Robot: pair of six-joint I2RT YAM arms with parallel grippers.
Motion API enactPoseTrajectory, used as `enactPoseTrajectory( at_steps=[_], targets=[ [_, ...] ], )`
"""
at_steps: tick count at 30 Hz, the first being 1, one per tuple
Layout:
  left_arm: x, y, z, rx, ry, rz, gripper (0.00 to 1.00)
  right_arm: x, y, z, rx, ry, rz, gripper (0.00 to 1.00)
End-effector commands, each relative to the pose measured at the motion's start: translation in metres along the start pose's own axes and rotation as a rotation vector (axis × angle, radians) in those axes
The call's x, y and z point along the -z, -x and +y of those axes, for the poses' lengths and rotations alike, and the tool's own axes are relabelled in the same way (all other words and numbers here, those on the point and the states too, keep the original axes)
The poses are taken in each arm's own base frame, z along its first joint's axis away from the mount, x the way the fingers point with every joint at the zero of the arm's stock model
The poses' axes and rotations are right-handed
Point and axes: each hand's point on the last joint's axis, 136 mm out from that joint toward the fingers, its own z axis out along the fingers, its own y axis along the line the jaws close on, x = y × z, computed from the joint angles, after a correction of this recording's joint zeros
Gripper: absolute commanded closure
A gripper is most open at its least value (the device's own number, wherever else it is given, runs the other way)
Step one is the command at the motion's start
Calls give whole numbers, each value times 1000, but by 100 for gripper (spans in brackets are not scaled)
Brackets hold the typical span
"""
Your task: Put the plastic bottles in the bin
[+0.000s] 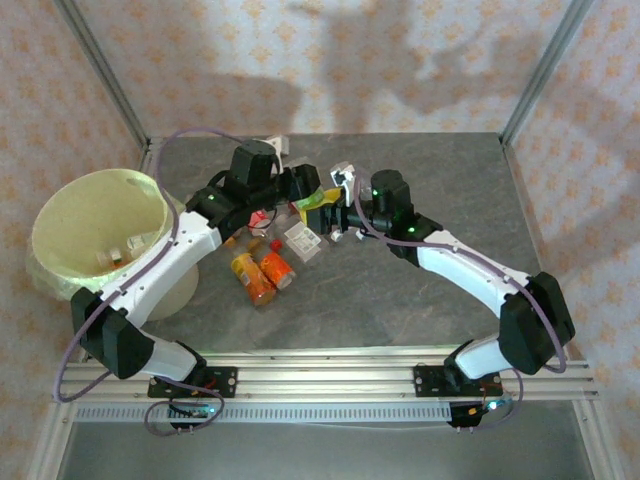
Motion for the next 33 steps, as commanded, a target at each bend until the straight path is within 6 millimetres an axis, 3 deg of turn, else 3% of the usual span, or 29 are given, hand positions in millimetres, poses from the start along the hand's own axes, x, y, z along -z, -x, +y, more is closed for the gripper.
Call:
enactPoseTrajectory(
  at_steps=[1,2,7,10,14,18,24,30,33],
  targets=[
    [22,22,7,-2,52,-118,49,4,16,15,33,37,-7,10],
    [27,26,11,2,74,-137,49,6,16,15,38,32,-10,0],
    [52,37,36,48,172,-228,49,15,20,11,61,-22,-42,1],
    [72,43,51,73,235,-297,49,24,26,-2,70,-120,-91,1],
    [110,55,68,92,305,-408,48,42,35,-41,39,-370,-172,1],
    [151,65,82,85,375,-485,48,53,26,-76,2,-566,-155,1],
    [220,81,98,40,515,-631,47,52,9,-97,-59,-661,-88,1],
    [287,97,117,0,717,-753,49,49,2,-104,-82,-686,-53,1],
    [306,106,119,-20,774,-793,49,48,3,-106,-79,-691,-51,1]
  ],
)
